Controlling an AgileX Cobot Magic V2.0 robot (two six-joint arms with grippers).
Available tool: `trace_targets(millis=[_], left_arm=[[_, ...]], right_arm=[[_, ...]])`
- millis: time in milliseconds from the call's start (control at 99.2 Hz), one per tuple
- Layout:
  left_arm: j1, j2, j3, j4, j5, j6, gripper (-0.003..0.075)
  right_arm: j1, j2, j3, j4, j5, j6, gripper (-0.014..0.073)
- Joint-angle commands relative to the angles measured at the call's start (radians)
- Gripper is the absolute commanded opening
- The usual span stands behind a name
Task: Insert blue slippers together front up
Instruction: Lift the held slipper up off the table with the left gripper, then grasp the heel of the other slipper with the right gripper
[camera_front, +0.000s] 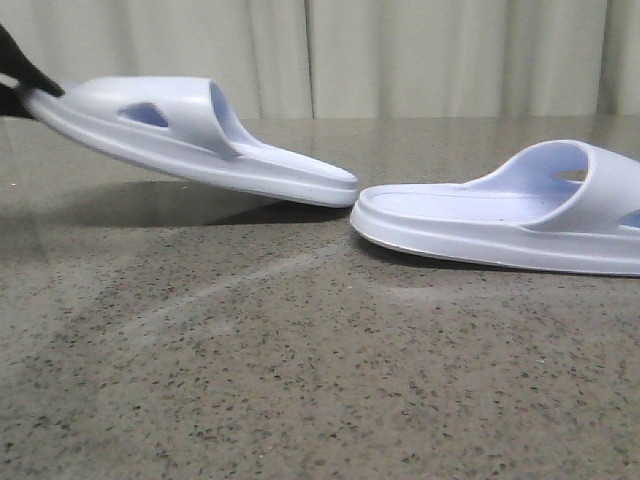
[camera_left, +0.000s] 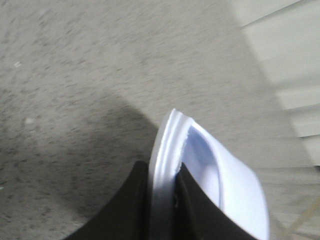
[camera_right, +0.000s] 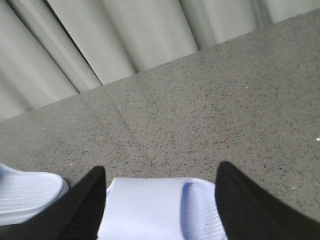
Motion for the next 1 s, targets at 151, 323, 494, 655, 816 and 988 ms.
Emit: trace_targets(millis=[151, 323, 494, 655, 816, 988], left_arm=[[-0.007, -0.191, -0.026, -0.012, -0.018, -0.001, 0.0027], [-0.007, -0.25, -0.026, -0.016, 0.017, -0.001, 0.0027], [-0.007, -0.253, -0.026, -0.039, 0.042, -0.001, 0.0027], [-0.007, -0.253, -0.026, -0.039, 0.044, -0.001, 0.0027], [-0.007, -0.253, -0.026, -0.039, 0.046, -0.001, 0.0027], [-0.007, -0.253, -0.026, -0.039, 0.046, -0.001, 0.0027]], right_arm=[[-0.1, 0.034, -0.036, 0.004, -0.067, -0.003, 0.0404], [-0.189, 0.115, -0.036, 0.008, -0.047, -0.003, 0.0404], [-0.189, 0.227, -0.036, 0.047, -0.053, -0.003, 0.0404], [-0.189, 0.35, -0.036, 0.118, -0.059, -0.003, 0.0404], [-0.189, 0.442, -0.036, 0.18, -0.065, -0.003, 0.0404], [-0.189, 0.491, -0.036, 0.188, -0.081, -0.003, 0.0404]])
